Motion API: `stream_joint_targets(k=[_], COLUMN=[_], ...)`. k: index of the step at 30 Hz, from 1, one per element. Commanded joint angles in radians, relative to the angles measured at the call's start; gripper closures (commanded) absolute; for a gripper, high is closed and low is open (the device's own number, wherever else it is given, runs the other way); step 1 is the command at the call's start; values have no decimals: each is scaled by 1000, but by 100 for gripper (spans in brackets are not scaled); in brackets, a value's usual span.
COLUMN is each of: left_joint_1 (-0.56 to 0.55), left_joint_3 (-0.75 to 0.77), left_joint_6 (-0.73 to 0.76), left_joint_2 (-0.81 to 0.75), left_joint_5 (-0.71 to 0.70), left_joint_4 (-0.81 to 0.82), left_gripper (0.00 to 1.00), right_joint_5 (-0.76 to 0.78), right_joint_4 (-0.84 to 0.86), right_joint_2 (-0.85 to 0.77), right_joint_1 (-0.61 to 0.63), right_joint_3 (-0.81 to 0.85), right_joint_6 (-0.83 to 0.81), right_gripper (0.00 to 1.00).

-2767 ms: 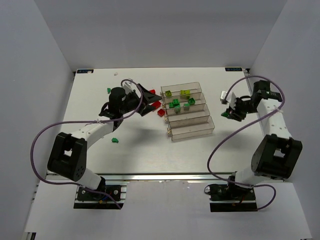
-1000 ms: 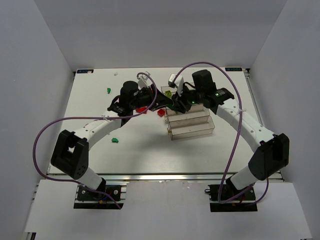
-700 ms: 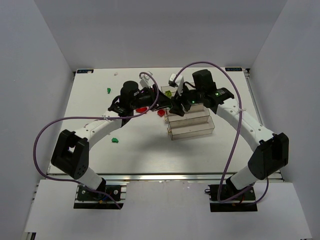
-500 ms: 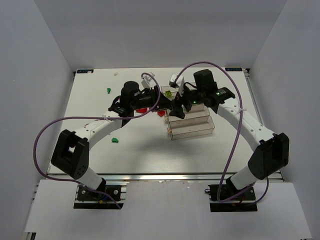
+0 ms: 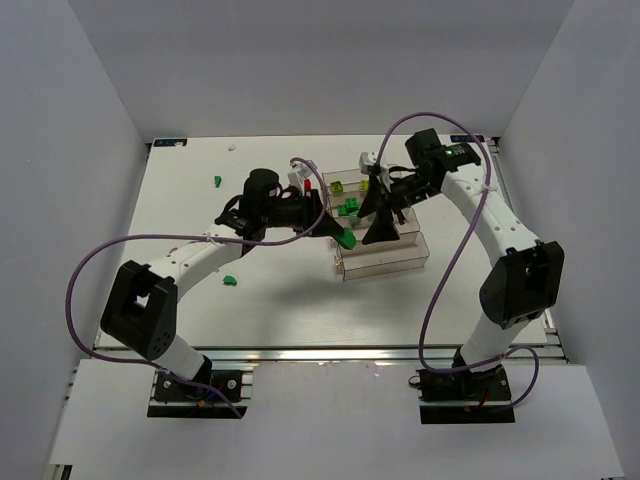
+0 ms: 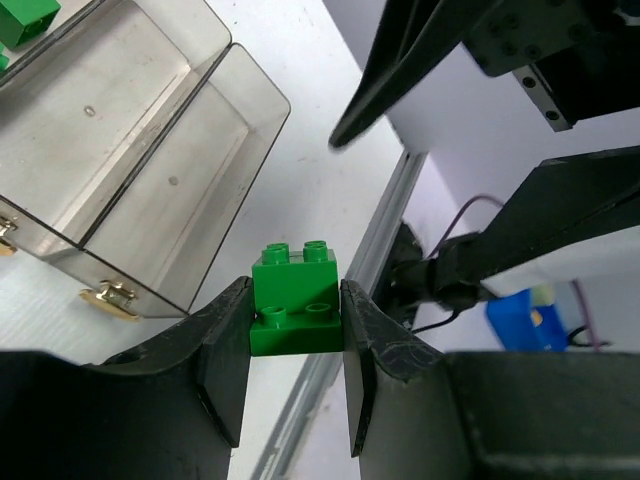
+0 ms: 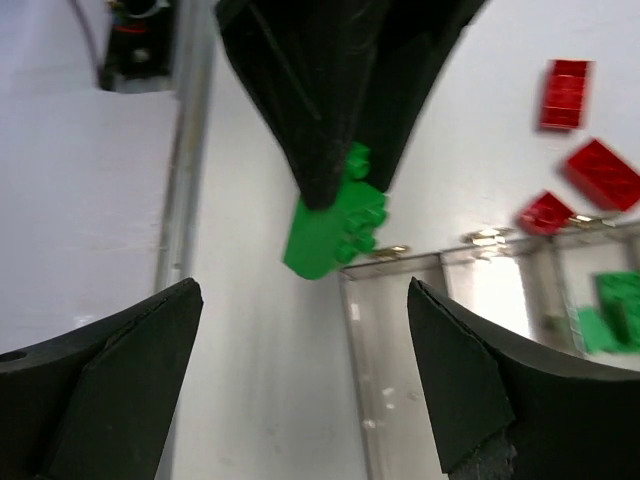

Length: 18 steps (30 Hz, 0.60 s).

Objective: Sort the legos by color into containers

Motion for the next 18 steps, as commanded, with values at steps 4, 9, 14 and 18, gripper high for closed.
stream_joint_targets(k=[4, 9, 14, 18], left_joint_1=[1, 1, -5, -8], left_joint_3=[-59, -120, -142, -128], left_joint_6=[193, 241, 272, 275], left_joint_2=[-124, -176, -208, -199], left_joint_5=[53, 93, 102, 116], left_joint_4=[65, 139, 177, 173], left_gripper=[100, 100, 100, 100], right_joint_5=[-171, -157, -126, -120], right_joint_4=[-165, -55, -2, 5], right_joint_2=[24, 51, 80, 102], right_joint_1=[57, 75, 92, 106], right_joint_3=[11, 26, 37, 57], right_joint_6=[-90, 38, 90, 99], right_gripper=[14, 17, 18, 18])
